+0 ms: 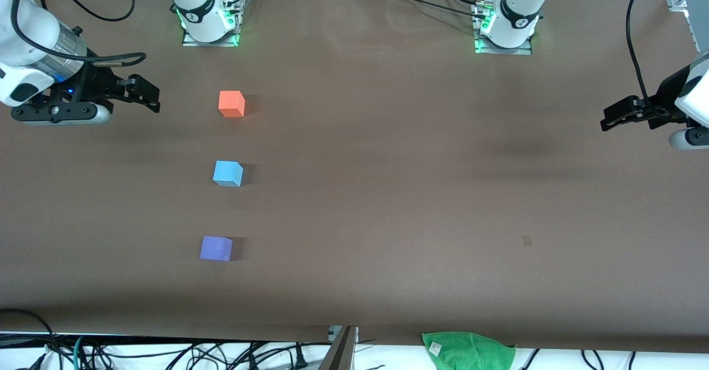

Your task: Place blue block between orange and purple blocks

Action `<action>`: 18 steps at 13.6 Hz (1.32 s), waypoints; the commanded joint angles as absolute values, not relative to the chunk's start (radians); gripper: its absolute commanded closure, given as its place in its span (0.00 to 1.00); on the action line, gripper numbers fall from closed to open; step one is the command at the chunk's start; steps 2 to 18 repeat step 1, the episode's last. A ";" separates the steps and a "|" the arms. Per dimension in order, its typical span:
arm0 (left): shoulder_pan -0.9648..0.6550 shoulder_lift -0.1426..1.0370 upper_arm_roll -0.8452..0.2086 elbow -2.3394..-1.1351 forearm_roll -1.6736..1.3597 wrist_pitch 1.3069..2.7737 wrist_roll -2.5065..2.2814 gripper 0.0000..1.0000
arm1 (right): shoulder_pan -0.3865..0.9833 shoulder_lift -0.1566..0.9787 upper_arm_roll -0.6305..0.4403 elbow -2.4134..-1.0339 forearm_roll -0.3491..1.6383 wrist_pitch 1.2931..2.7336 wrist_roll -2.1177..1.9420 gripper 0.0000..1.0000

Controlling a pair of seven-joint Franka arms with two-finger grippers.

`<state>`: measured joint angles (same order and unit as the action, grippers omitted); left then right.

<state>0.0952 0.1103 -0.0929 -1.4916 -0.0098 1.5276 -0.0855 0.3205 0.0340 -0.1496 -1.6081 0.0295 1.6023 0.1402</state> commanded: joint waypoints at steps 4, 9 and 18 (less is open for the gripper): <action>0.095 0.123 -0.091 -1.463 -0.026 1.516 -0.066 0.00 | 0.302 0.046 -0.127 -1.578 0.029 1.586 0.123 0.00; 0.095 0.123 -0.091 -1.463 -0.026 1.516 -0.066 0.00 | 0.302 0.046 -0.127 -1.578 0.029 1.586 0.123 0.00; 0.095 0.123 -0.091 -1.463 -0.026 1.516 -0.066 0.00 | 0.302 0.046 -0.127 -1.578 0.029 1.586 0.123 0.00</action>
